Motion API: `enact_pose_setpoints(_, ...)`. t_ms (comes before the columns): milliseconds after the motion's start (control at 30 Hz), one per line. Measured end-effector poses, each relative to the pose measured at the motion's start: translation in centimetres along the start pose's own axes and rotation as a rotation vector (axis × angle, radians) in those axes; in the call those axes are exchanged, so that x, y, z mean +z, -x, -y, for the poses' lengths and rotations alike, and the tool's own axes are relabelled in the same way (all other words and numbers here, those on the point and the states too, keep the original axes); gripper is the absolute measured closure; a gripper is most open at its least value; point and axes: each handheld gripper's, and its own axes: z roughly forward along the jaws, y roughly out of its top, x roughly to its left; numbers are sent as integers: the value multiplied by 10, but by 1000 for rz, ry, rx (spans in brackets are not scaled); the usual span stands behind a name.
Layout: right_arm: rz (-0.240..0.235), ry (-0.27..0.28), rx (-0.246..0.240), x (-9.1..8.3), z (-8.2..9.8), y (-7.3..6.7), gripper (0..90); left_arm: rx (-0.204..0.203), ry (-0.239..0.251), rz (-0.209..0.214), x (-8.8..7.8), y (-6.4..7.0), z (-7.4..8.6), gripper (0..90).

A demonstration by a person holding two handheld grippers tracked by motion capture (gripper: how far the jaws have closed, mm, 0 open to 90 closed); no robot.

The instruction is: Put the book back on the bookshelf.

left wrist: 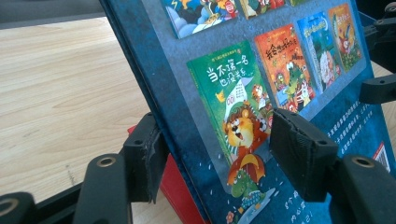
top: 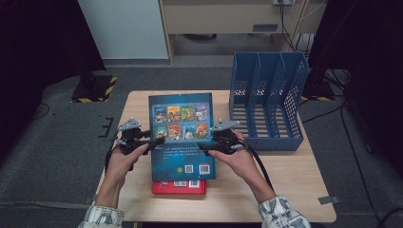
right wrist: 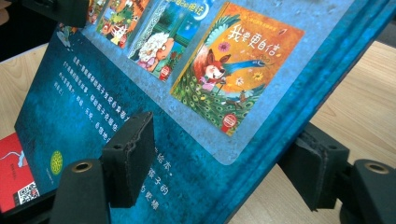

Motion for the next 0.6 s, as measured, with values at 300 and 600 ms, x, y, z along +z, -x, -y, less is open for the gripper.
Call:
enact_pose_setpoints(300,34,5,-20,-1,-6,0,304,26,0,-6,-1,-2,-12,409)
enact_pose_setpoints(600,110,40,-64,-4,-23,4,363,60,40,-62,-6,-1,-33,451)
